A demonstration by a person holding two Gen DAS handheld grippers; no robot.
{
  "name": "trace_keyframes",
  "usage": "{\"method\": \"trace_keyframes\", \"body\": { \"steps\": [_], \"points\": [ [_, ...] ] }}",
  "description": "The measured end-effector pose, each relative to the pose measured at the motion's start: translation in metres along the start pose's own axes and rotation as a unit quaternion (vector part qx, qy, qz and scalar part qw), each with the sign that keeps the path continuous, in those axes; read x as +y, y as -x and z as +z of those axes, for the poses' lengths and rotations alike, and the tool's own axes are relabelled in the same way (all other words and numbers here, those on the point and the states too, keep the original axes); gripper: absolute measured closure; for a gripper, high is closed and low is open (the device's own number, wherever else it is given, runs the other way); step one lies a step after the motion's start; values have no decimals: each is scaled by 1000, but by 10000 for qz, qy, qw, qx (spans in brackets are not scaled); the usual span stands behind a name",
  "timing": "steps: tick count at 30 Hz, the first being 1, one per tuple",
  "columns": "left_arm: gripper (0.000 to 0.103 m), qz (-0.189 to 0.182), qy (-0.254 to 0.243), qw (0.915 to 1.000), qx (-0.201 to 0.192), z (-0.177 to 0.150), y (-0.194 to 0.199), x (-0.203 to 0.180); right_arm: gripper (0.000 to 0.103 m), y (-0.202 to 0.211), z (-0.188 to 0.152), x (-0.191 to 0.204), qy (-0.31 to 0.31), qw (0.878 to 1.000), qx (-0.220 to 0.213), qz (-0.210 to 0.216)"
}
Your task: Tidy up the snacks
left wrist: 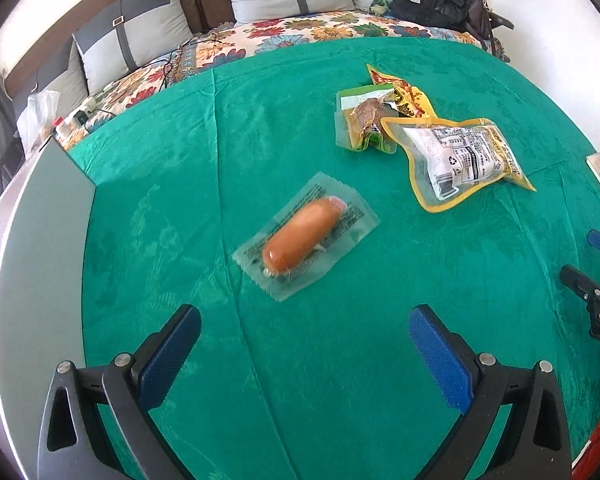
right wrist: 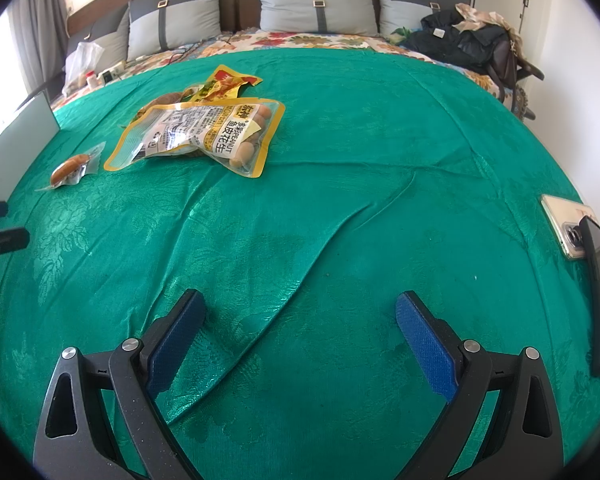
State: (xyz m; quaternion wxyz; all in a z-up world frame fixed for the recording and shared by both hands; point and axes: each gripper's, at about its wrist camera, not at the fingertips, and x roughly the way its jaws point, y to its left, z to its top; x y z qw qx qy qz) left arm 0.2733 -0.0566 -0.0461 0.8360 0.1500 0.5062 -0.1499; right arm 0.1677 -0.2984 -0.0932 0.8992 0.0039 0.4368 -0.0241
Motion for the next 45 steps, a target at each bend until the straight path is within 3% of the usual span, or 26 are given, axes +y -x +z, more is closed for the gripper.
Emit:
{"method": "trace_keyframes", "body": {
  "steps": [3, 5, 8, 10, 11, 14, 16, 17, 20, 26, 30, 34, 37, 38, 39, 42, 45],
  "points": [
    [1, 168, -359, 9987, 319, 29, -27, -4, 5, 0, 0, 0, 1, 10000, 0, -1],
    [2, 376, -185, 9980, 465, 42, -44, 4, 5, 0, 0, 0, 0, 10000, 1, 0],
    [9, 442, 935, 9935, 471, 49, -56, 34, 5, 0, 0, 0, 1, 10000, 1, 0],
    [12, 448, 1854, 9805, 475, 45, -59, 54, 5, 0, 0, 0, 1, 10000, 2, 1],
    [12, 255, 2192, 9741, 494, 41, -60, 61, 4, 0, 0, 0, 0, 10000, 2, 2],
    [13, 277, 2037, 9780, 360, 37, -59, 57, 4, 0, 0, 0, 0, 10000, 3, 1],
    [28, 233, 1688, 9852, 171, 34, -55, 48, 4, 0, 0, 0, 0, 10000, 2, 1],
    [46, 164, 1564, 9875, 66, 33, -51, 44, 4, 0, 1, 0, 1, 10000, 2, 1],
    [61, 200, 1460, 9891, -9, 27, -38, 36, 4, 0, 1, 0, 0, 10000, 3, 2],
    [62, 94, 1880, 9821, -5, -18, -7, 38, 4, 0, 1, 0, 0, 10000, 4, 2],
    [62, 169, 1741, 9842, -275, -36, 32, 24, 4, 0, 1, 0, 1, 10000, 4, 3],
    [56, 233, 1442, 9890, -255, -32, 33, 8, 4, 0, 1, 0, 0, 10000, 4, 3],
    [37, -9, 1505, 9882, -299, -29, 21, 9, 4, 0, 1, 0, 0, 10000, 5, 4],
    [24, -51, 1520, 9880, -281, -29, 15, 9, 4, 0, 1, 0, 0, 10000, 5, 4],
    [17, 10, 1520, 9881, -246, -29, 8, 9, 4, 0, 1, 0, 0, 10000, 5, 5],
    [17, 353, 1417, 9892, -87, -32, -12, 10, 4, 0, 1, 0, 0, 10000, 4, 4],
    [0, 554, 1551, 9860, -273, -40, -20, 22, 4, 0, 1, 0, -1, 10000, 5, 5]
  ]
}}
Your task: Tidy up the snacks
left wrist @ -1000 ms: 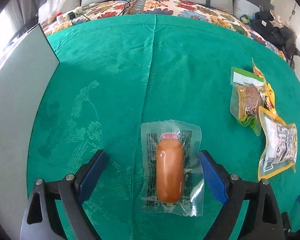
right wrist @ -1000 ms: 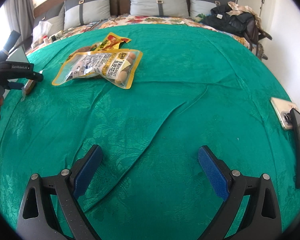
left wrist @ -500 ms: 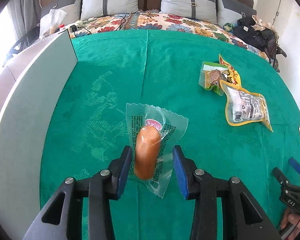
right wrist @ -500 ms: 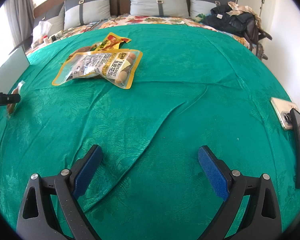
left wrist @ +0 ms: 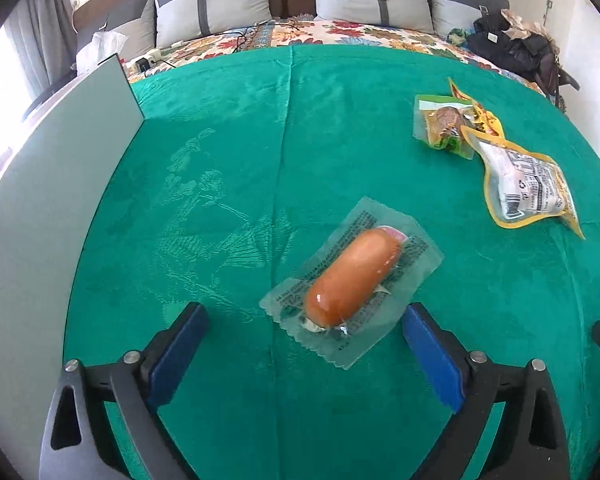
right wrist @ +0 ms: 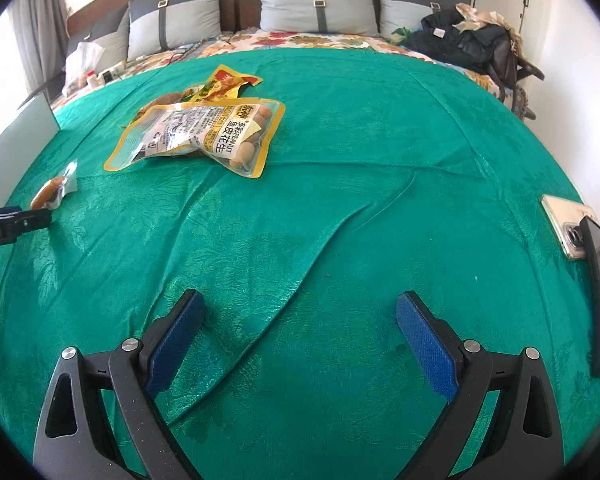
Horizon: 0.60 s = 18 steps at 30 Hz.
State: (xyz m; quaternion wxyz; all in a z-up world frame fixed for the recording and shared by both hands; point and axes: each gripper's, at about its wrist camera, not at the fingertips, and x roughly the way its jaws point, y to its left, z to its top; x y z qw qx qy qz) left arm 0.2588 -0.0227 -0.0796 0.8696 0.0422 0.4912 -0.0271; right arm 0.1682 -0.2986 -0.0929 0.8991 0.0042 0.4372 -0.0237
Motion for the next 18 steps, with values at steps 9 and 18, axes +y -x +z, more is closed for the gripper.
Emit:
{"method": "trace_keyframes", "body": {
  "steps": [9, 18],
  "points": [
    [0, -153, 156, 9991, -368, -7, -4, 22, 4, 0, 0, 0, 1, 10000, 1, 0],
    [0, -156, 162, 9991, -367, -6, -3, 21, 4, 0, 0, 0, 1, 10000, 2, 1]
  ]
}}
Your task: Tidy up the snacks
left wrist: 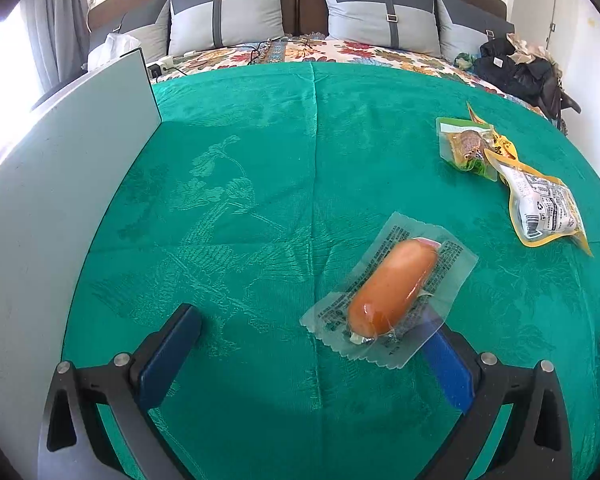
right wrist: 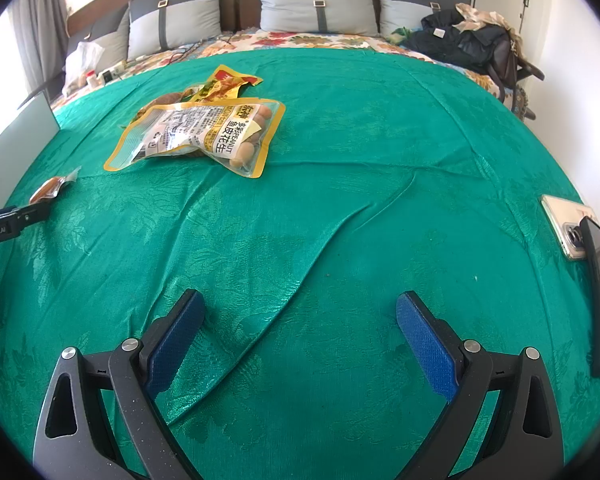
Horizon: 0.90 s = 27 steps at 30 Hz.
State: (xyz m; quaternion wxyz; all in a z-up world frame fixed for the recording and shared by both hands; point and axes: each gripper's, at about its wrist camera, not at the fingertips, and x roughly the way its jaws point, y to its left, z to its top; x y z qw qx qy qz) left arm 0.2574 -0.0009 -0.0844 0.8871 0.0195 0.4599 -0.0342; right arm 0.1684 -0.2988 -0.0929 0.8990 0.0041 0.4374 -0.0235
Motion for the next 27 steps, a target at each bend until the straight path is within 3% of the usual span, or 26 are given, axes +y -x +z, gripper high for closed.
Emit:
{"method": "trace_keyframes", "body": {
  "steps": [24, 27],
  "points": [
    [0, -4, 2, 10000, -1, -1, 0, 1, 4, 0, 0, 0, -1, 10000, -2, 12],
    [0, -7, 4, 10000, -1, -1, -1, 1, 5, 2, 12, 0, 100, 9986, 259, 451]
  ]
}}
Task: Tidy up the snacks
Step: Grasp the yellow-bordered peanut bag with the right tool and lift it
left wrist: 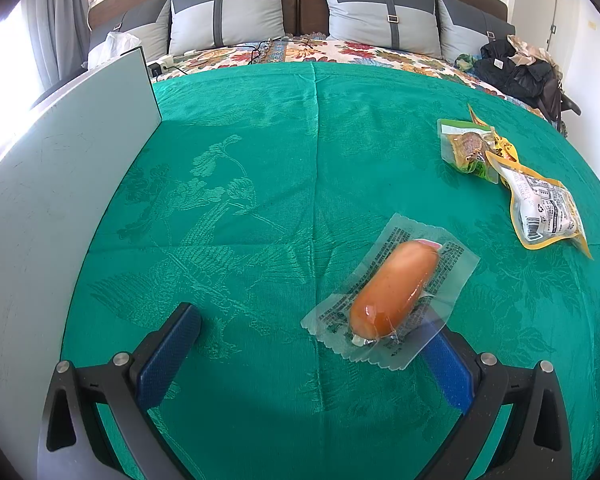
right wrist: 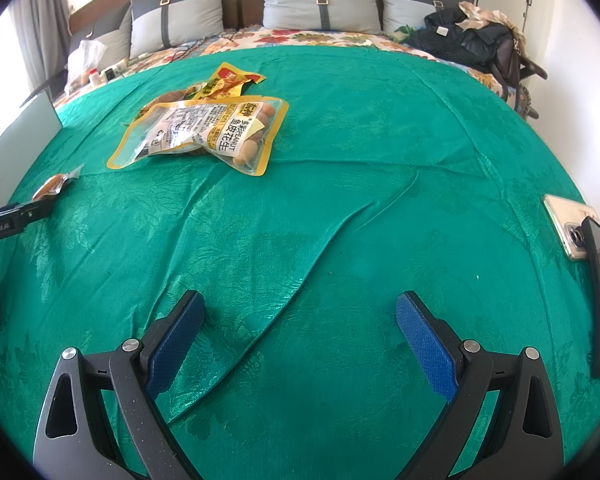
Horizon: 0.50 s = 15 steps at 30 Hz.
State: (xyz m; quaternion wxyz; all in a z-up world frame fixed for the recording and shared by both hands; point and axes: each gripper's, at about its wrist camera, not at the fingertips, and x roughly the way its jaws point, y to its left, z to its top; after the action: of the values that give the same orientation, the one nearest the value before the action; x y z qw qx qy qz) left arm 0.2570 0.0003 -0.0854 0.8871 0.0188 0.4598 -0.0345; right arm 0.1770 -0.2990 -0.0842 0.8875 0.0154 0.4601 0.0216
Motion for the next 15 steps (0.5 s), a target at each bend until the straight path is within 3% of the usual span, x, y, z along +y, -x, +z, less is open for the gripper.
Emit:
{"method": "trace_keyframes", "body": {
  "steps": [2, 5, 10, 15],
  "points": [
    [0, -1, 1, 10000, 0, 0, 0, 0, 7, 13, 25, 0, 150, 9979, -397, 489],
    [0, 2, 0, 10000, 0, 0, 0, 0, 6, 18, 86, 10, 782, 9918, -776, 656],
    [0, 0, 1, 10000, -1, 0, 0, 0, 6, -43, 172, 22, 996, 9877, 41, 1207],
    [0, -1, 3, 10000, -1, -1, 0, 0, 7, -101, 173, 38, 1553, 9774, 733, 1230]
  ]
}}
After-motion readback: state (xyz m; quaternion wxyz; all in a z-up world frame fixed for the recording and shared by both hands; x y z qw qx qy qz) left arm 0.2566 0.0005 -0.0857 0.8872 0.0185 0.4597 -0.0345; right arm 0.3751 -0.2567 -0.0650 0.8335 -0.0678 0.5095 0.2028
